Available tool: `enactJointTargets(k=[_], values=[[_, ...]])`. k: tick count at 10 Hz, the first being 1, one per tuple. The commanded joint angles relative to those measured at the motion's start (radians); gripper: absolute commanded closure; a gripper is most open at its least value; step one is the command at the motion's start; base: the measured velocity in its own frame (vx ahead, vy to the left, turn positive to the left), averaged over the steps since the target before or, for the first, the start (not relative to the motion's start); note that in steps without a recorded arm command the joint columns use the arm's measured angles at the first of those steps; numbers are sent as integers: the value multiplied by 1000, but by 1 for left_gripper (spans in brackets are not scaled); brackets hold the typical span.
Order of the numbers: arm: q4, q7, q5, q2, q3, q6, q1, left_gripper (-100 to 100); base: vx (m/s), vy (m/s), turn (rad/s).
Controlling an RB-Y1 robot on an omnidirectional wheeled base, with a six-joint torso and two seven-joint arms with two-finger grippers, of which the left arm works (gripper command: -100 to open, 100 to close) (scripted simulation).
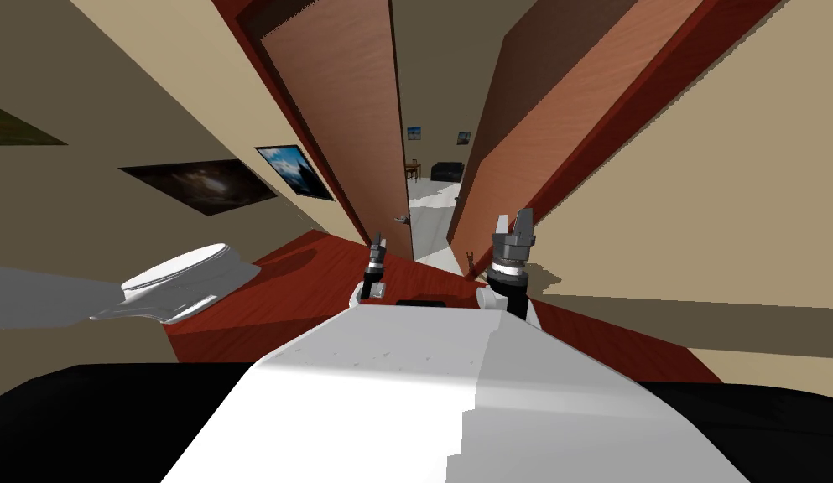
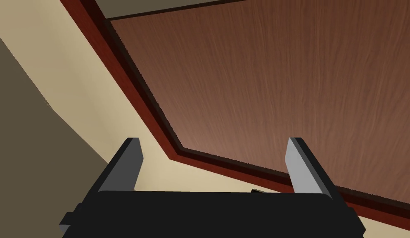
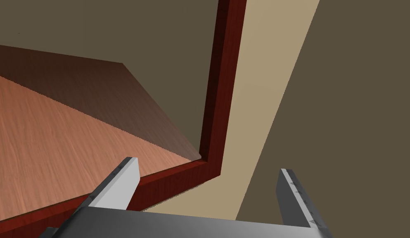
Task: Push the door open
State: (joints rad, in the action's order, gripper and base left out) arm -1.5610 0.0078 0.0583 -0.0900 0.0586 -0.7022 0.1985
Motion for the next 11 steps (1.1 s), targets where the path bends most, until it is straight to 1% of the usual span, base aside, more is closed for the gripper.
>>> enactJointTargets(k=[1,5,6,11], values=[[50,7,2,1,12,-9,-14,-100,103,62,-7],[165,28,2,-4,32,-22,-62,-100,92,58,-8],[172,28,2,-4,32,-22,-62,-100,68,38,-4],[323,54,3,-7,58,-38,-122,-100,82,48,-7]])
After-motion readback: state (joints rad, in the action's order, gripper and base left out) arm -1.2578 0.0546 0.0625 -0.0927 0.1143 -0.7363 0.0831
